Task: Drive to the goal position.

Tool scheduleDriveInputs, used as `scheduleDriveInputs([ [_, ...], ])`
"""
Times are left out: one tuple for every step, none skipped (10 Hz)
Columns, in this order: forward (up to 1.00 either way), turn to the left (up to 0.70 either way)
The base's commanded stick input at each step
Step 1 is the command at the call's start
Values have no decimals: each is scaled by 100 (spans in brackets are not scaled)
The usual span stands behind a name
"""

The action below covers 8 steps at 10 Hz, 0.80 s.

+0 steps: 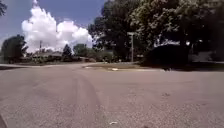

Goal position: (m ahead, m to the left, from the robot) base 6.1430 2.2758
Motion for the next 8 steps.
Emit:
scheduleDriveInputs([
  [70,0],
  [70,0],
  [70,0],
  [70,0],
  [70,0],
  [70,0],
  [70,0],
  [70,0],
])
